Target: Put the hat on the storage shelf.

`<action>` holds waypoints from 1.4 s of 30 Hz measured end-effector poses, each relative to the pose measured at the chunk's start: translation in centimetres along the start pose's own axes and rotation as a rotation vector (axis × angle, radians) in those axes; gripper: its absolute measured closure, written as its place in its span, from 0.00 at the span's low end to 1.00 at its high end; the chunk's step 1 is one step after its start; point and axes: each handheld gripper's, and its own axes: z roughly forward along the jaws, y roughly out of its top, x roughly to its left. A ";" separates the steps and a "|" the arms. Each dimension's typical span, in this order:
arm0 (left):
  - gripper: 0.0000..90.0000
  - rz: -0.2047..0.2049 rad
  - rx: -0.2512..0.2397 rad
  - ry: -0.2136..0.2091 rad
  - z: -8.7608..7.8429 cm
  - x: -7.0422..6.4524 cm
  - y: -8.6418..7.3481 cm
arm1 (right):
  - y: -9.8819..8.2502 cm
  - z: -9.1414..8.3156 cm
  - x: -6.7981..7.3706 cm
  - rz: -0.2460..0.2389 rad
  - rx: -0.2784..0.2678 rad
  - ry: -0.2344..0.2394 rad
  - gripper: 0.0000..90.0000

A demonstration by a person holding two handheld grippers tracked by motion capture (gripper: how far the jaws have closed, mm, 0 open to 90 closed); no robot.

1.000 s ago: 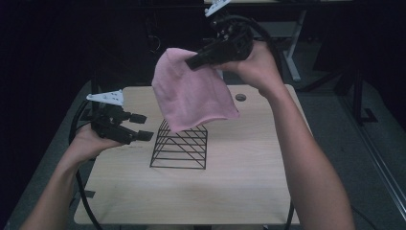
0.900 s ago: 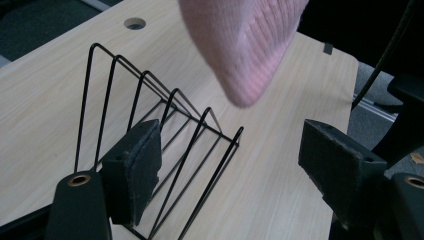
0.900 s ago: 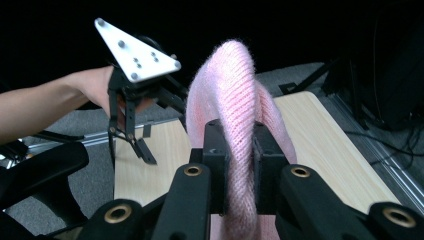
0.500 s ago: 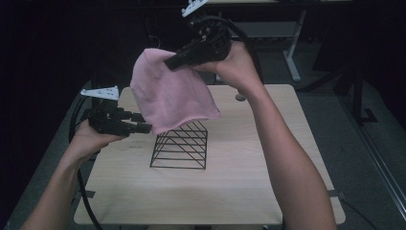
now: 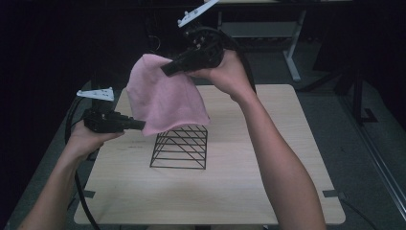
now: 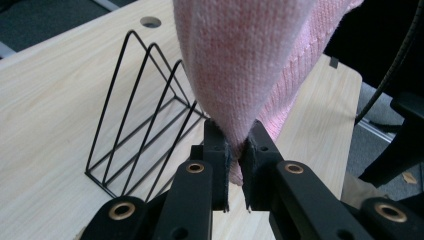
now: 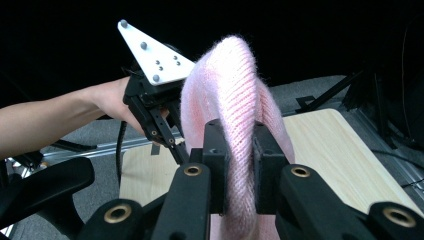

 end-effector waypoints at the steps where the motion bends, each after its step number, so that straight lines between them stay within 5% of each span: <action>1: 0.92 0.000 0.000 0.000 0.0 0.0 0.0 | 0.0 0.0 0.0 0.000 0.000 0.000 0.89; 14: 0.92 0.011 0.075 0.049 1.7 0.5 -0.1 | -3.7 0.5 -2.0 0.072 -0.016 0.008 0.89; 32: 0.92 0.058 0.153 0.103 3.3 0.4 -0.2 | -6.6 0.4 -2.1 0.095 -0.020 0.026 0.89; 42: 0.92 0.029 0.163 0.107 3.7 0.8 -1.9 | -7.6 1.8 -2.4 0.110 -0.003 0.058 0.88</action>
